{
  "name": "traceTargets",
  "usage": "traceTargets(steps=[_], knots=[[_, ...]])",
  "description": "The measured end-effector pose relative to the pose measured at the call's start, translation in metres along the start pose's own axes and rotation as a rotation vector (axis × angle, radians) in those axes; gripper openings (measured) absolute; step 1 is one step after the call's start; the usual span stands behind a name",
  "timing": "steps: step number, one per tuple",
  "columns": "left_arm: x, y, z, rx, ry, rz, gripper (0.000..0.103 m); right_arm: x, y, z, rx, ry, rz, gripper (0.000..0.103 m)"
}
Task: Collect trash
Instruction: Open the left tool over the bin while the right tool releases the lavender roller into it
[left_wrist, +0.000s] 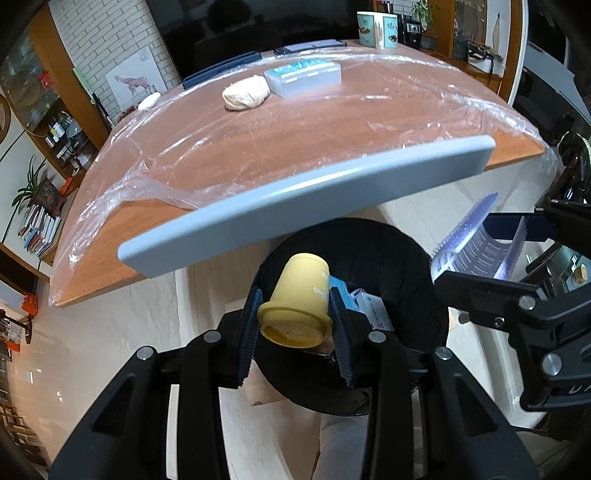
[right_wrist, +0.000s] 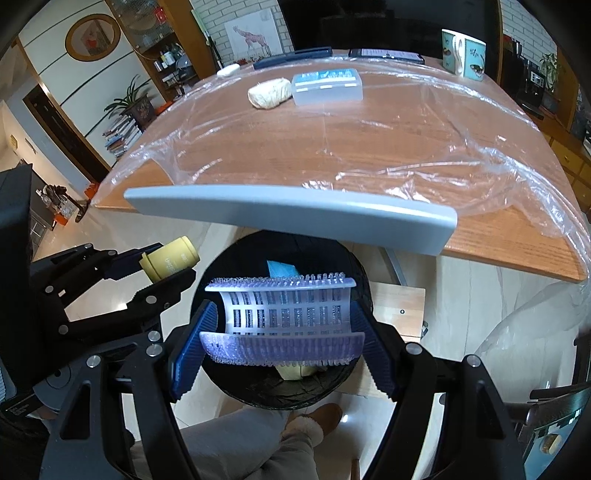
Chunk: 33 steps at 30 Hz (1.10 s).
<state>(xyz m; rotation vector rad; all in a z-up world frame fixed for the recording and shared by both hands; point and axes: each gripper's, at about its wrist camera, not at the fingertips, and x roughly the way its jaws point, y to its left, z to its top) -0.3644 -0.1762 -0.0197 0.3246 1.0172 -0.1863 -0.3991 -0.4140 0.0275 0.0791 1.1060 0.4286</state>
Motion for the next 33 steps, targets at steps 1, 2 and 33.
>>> traceTargets(steps=[1,2,33], knots=[[0.002,-0.001,-0.001,0.003,0.006,0.001,0.038,0.002,-0.001,0.000,0.000,0.005,-0.002,0.073],[0.004,-0.001,-0.001,0.005,0.011,0.002,0.038,0.004,-0.001,-0.001,-0.001,0.009,-0.003,0.073],[0.065,0.003,-0.015,0.036,0.168,-0.019,0.038,0.059,-0.012,0.001,0.024,0.098,-0.053,0.073]])
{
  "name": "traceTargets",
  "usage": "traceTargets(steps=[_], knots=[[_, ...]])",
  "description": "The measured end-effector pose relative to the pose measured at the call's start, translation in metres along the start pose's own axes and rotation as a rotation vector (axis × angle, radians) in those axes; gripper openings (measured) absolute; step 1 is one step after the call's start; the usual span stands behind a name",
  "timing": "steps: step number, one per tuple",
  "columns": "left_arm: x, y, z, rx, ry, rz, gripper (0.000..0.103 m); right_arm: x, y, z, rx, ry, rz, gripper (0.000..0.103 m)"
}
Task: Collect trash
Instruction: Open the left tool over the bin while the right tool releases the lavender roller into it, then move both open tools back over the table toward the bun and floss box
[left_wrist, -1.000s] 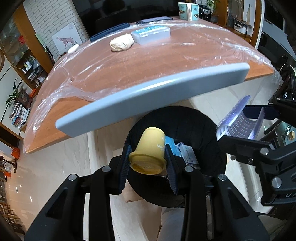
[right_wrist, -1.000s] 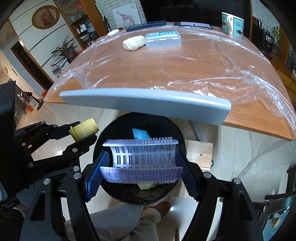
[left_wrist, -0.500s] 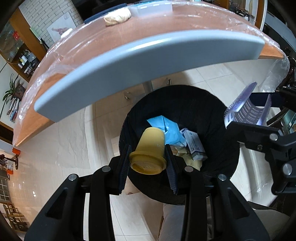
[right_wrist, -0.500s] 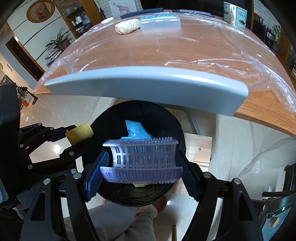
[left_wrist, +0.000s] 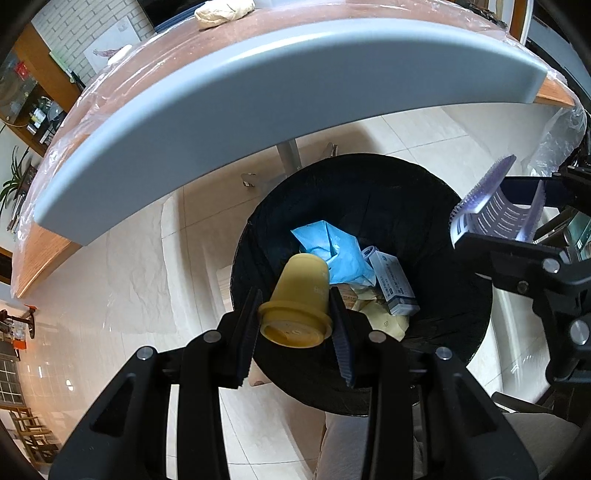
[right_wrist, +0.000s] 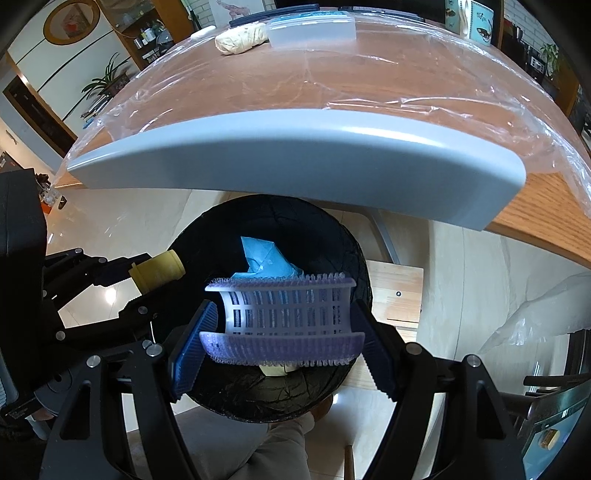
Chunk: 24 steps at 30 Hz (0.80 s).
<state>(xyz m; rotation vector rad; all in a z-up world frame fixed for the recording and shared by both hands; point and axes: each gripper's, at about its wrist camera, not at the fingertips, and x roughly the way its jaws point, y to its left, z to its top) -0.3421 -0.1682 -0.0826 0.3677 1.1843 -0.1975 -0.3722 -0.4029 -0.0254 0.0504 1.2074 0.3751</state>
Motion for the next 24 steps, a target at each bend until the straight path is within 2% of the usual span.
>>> traceTargets(steps=[2,4,5,6,7,14,18,21,24], knots=[[0.002,0.002,0.001,0.000,0.003,-0.005,0.038,0.002,-0.002,0.000,0.005,0.003,-0.003,0.073],[0.000,0.004,0.002,-0.005,-0.010,-0.045,0.041,0.001,-0.004,0.001,0.013,-0.002,-0.004,0.074],[0.000,0.005,0.002,-0.009,-0.014,-0.055,0.047,0.001,-0.005,0.001,0.018,-0.001,-0.001,0.076],[-0.002,0.006,0.003,-0.018,-0.025,-0.056,0.066,-0.001,-0.007,0.001,0.026,-0.003,-0.002,0.082],[-0.005,0.008,0.004,-0.028,-0.041,-0.055,0.073,-0.003,-0.008,0.000,0.034,-0.008,-0.002,0.086],[-0.019,0.017,0.002,-0.039,-0.074,-0.064,0.073,-0.035,-0.017,-0.005,0.057,-0.073,-0.024,0.086],[-0.045,0.022,-0.003,-0.024,-0.122,-0.083,0.073,-0.075,-0.018,-0.004,0.043,-0.171,-0.043,0.086],[-0.075,0.024,-0.002,-0.009,-0.187,-0.121,0.074,-0.102,-0.021,0.003,0.055,-0.246,-0.040,0.087],[-0.105,0.027,0.003,0.005,-0.265,-0.145,0.088,-0.123,-0.024,0.012,0.064,-0.308,-0.051,0.090]])
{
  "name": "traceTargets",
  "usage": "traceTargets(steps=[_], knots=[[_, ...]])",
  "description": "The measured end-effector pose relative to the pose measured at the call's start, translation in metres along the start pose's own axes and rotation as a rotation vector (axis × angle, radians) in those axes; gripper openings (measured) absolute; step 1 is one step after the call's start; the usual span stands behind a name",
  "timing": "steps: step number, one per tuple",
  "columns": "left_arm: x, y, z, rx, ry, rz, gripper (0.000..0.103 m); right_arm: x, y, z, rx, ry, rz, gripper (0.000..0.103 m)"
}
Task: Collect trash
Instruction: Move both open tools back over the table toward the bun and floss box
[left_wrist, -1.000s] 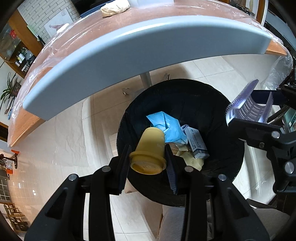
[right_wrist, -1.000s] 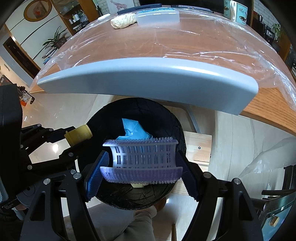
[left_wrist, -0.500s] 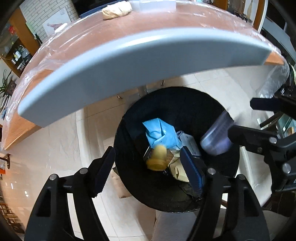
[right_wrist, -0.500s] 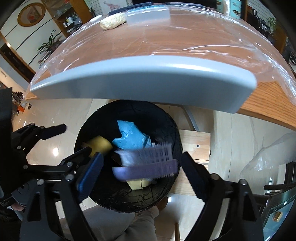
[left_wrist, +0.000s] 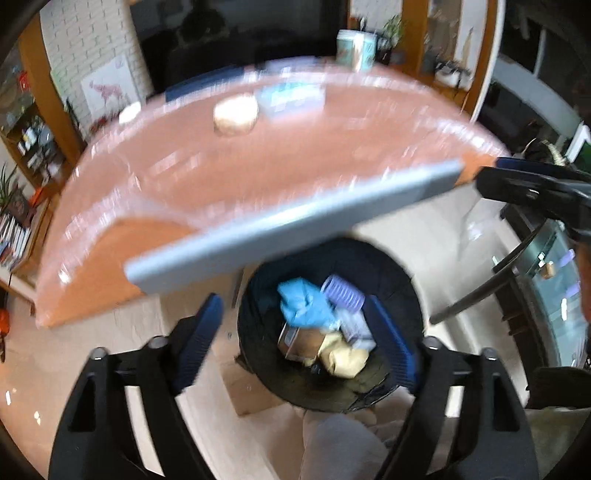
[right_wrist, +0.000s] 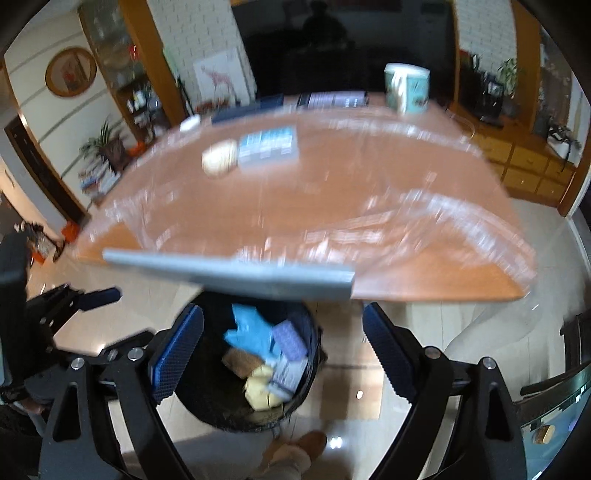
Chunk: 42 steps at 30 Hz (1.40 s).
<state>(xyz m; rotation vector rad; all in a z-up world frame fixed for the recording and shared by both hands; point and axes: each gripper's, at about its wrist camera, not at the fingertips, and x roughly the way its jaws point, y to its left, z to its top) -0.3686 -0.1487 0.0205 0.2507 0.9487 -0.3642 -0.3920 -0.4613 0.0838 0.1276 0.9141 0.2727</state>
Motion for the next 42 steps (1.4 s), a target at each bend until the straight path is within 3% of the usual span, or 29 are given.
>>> traceTargets(steps=[5,10,18,29,42], knots=[[-0.023,0.017,0.033,-0.028,-0.113,0.043,0.096,-0.007,-0.002,0.032,-0.014,-0.079,-0.022,0.095],[-0.014,0.051,0.065,-0.114,-0.125,0.061,0.096,0.008,0.001,0.058,-0.029,-0.091,-0.034,0.096],[0.012,0.082,0.094,-0.117,-0.104,0.104,0.096,0.045,0.017,0.093,-0.079,-0.055,-0.027,0.096],[0.051,0.101,0.135,-0.083,-0.071,0.067,0.096,0.102,0.023,0.126,-0.053,0.020,0.006,0.096],[0.101,0.106,0.154,-0.016,0.000,0.028,0.096,0.159,0.028,0.141,-0.046,0.113,-0.017,0.092]])
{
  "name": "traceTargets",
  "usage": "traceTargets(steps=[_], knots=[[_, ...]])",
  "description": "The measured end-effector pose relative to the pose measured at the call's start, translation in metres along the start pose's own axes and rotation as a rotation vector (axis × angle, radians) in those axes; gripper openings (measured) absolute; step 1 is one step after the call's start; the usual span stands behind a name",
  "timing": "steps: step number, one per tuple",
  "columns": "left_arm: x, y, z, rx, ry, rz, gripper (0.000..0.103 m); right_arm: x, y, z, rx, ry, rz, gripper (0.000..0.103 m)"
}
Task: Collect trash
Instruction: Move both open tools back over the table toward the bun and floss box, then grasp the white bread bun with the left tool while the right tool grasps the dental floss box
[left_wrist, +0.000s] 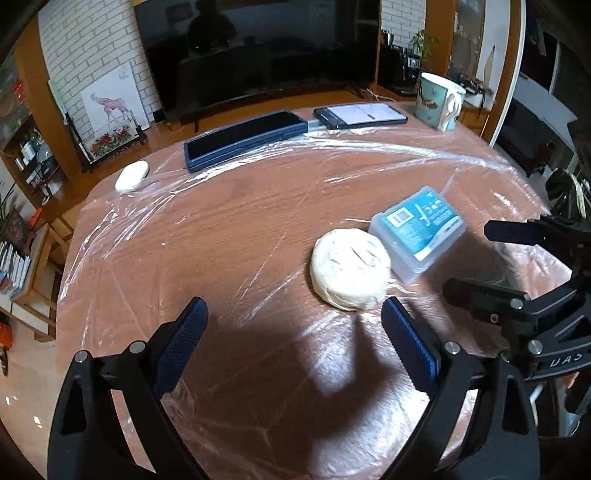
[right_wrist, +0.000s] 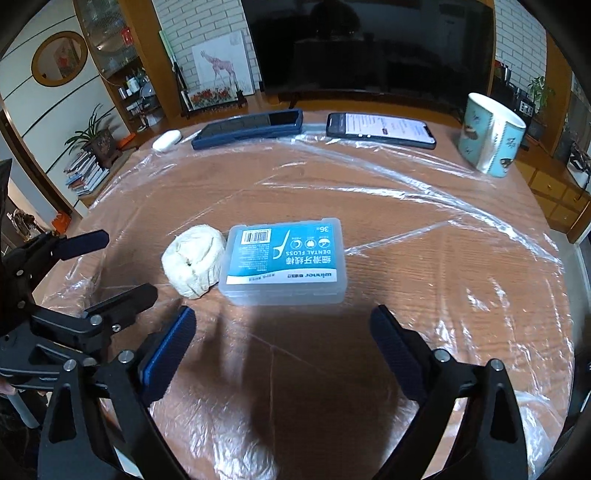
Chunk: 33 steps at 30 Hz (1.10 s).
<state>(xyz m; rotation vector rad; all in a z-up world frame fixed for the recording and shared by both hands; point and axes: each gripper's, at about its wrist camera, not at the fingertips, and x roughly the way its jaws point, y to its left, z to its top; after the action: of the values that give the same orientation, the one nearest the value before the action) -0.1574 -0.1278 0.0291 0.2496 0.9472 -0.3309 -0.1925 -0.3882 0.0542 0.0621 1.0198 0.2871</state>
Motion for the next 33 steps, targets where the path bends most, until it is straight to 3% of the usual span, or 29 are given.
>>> traceTargets(steps=[6,12,21,24,33], knots=[[0.017,0.003,0.005,0.028,0.023,-0.050,0.096,0.012,-0.007,0.004,0.014,0.024,-0.009,0.092],[0.026,0.001,0.009,0.079,0.027,-0.112,0.096,0.018,-0.007,0.009,-0.022,0.040,0.043,0.092],[0.037,0.016,0.016,0.056,0.029,-0.085,0.096,0.031,0.004,0.020,-0.037,0.048,0.014,0.092],[0.039,0.020,0.019,0.051,0.024,-0.078,0.096,0.032,0.003,0.023,-0.038,0.040,-0.008,0.086],[0.046,0.016,0.030,0.072,0.015,-0.077,0.096,0.033,-0.005,0.028,-0.023,0.012,-0.082,0.083]])
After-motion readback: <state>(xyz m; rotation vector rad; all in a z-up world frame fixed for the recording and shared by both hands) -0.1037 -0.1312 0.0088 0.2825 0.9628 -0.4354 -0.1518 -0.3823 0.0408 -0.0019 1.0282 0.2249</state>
